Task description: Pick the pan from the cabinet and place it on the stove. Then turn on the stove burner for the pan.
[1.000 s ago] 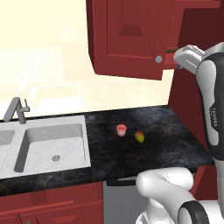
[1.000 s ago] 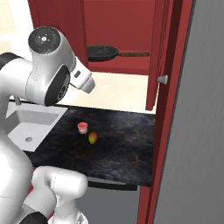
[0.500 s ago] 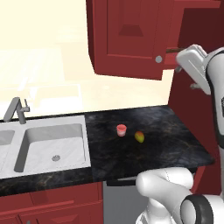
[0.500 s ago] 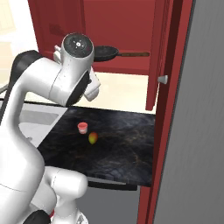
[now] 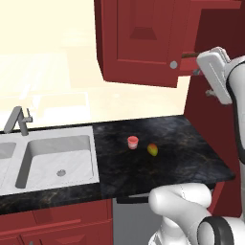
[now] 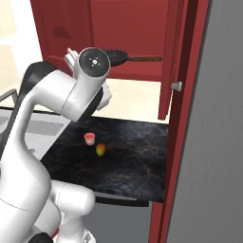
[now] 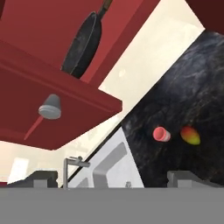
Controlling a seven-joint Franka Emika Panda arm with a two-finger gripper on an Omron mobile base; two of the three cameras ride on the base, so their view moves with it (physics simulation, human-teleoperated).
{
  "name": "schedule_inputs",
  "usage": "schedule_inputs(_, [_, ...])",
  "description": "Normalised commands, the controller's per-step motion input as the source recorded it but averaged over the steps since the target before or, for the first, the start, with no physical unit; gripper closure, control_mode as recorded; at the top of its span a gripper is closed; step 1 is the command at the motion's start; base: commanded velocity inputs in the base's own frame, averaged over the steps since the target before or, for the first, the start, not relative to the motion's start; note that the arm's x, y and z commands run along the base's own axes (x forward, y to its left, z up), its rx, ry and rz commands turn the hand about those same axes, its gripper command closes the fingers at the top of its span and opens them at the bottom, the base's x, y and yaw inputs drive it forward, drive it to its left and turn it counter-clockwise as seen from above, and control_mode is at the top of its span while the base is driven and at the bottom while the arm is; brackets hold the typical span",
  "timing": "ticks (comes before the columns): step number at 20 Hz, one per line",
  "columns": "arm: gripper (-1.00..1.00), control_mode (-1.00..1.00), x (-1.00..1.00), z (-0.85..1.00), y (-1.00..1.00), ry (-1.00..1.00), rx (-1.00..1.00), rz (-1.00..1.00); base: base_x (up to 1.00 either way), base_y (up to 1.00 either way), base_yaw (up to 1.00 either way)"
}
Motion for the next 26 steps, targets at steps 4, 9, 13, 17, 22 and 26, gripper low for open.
schedule_inputs(4, [-1.00, -1.00, 0.17, 0.00, -0.07, -0.06, 0.07, -0.09, 0.00, 0.00, 0.00])
schedule_inputs(9, [-1.00, -1.00, 0.20, 0.00, -0.13, -0.01, 0.08, -0.06, 0.00, 0.00, 0.00])
schedule_inputs(13, [-1.00, -1.00, 0.32, 0.00, -0.20, 0.00, 0.10, -0.01, 0.00, 0.00, 0.00])
schedule_inputs(17, [-1.00, -1.00, 0.39, 0.00, -0.15, 0.00, 0.12, 0.00, 0.00, 0.00, 0.00])
schedule_inputs(22, [-1.00, -1.00, 0.45, 0.00, -0.05, 0.00, 0.13, 0.00, 0.00, 0.00, 0.00])
schedule_inputs(26, [-1.00, -1.00, 0.48, 0.00, -0.01, 0.00, 0.10, 0.00, 0.00, 0.00, 0.00])
